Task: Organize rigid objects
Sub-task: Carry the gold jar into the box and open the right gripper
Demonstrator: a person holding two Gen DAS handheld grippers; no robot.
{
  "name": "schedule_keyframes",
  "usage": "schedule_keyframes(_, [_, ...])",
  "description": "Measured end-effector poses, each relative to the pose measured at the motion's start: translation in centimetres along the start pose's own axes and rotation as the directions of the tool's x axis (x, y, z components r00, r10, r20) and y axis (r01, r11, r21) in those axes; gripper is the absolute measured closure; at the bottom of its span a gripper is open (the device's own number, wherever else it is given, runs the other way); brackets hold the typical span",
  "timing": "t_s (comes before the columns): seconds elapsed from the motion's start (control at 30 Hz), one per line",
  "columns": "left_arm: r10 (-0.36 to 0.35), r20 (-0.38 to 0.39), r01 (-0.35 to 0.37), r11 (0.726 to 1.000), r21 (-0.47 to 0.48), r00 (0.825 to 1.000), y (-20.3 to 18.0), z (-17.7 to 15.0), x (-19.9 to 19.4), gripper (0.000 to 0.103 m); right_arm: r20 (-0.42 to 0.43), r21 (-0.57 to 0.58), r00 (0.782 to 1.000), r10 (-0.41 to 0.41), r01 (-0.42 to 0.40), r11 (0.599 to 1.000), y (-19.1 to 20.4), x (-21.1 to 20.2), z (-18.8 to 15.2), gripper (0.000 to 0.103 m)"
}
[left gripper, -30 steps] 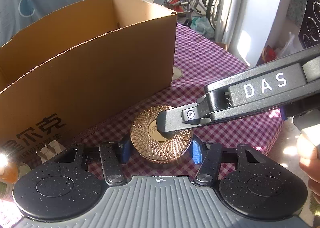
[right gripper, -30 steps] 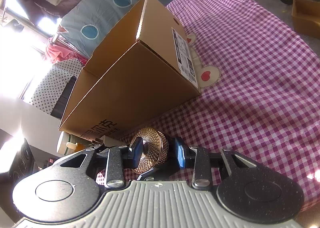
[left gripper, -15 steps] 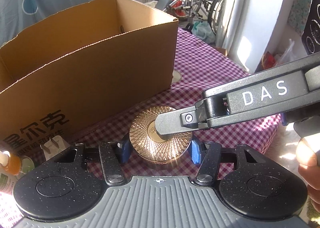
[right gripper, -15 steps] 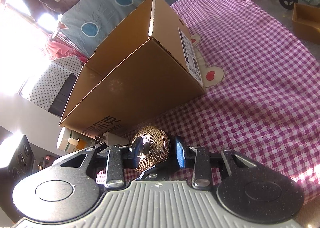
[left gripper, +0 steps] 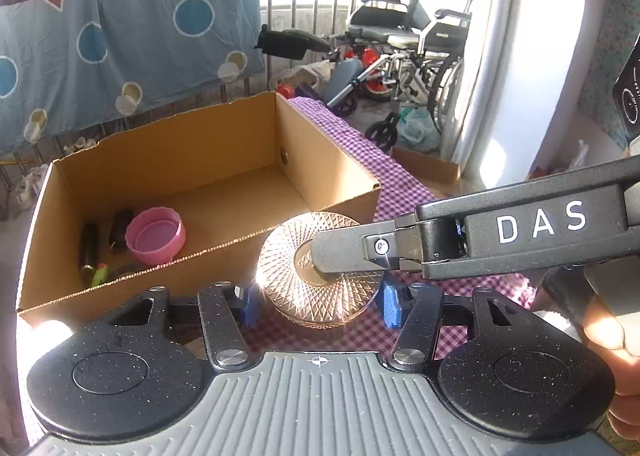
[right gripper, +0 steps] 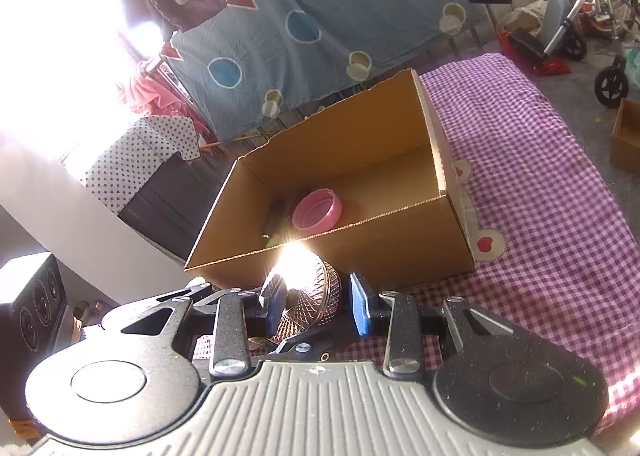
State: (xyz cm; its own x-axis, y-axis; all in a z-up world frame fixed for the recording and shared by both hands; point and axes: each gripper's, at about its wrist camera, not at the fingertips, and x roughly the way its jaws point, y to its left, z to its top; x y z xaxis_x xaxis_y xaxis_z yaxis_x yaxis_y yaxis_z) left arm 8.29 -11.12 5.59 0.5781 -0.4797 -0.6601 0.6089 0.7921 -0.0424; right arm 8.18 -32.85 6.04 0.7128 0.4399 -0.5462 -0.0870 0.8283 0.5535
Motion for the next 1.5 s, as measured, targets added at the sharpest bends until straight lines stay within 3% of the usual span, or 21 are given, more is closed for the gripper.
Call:
schedule_keyframes(0.23, [0.030, 0.008, -0.029, 0.998, -0.057, 1.000, 3.0, 5.2, 0.4, 0.047, -0.018, -0.076, 0.999, 0.035, -0.036, 0.996, 2.1, 2.0, 6.4, 0.065])
schedule_keyframes(0.43, [0.032, -0.114, -0.050, 0.987, -0.151, 0.993, 6.4, 8.8, 5.2, 0.047, -0.147, -0.055, 0.989, 0.023, -0.031, 0.998, 0.8, 7.7, 12.1, 0.065])
schedule_keyframes(0.57, [0.034, -0.219, -0.083, 0.972, -0.220, 0.975, 8.8, 9.4, 9.2, 0.047, -0.240, -0.034, 0.971, -0.002, -0.007, 0.999, -0.8, 12.2, 14.1, 0.065])
schedule_keyframes(0.9, [0.017, -0.347, -0.135, 0.938, -0.319, 0.938, 11.9, 9.2, 14.9, 0.047, -0.370, -0.073, 0.926, -0.073, 0.050, 0.996, -3.1, 19.3, 15.5, 0.064])
schedule_keyframes(1.2, [0.004, -0.401, -0.159, 0.921, -0.355, 0.916, 12.6, 8.9, 17.1, 0.047, -0.396, -0.113, 0.912, -0.107, 0.067, 0.991, -3.5, 22.2, 15.4, 0.066])
schedule_keyframes(1.3, [-0.010, -0.406, -0.154, 0.916, -0.370, 0.914, 12.9, 8.7, 17.2, 0.041, -0.390, -0.127, 0.913, -0.120, 0.076, 0.989, -3.3, 22.3, 15.3, 0.066])
schedule_keyframes(1.5, [-0.024, -0.353, -0.114, 0.923, -0.367, 0.935, 12.4, 9.9, 15.3, 0.028, -0.352, -0.069, 0.934, -0.060, 0.038, 0.997, -3.6, 20.4, 16.0, 0.066])
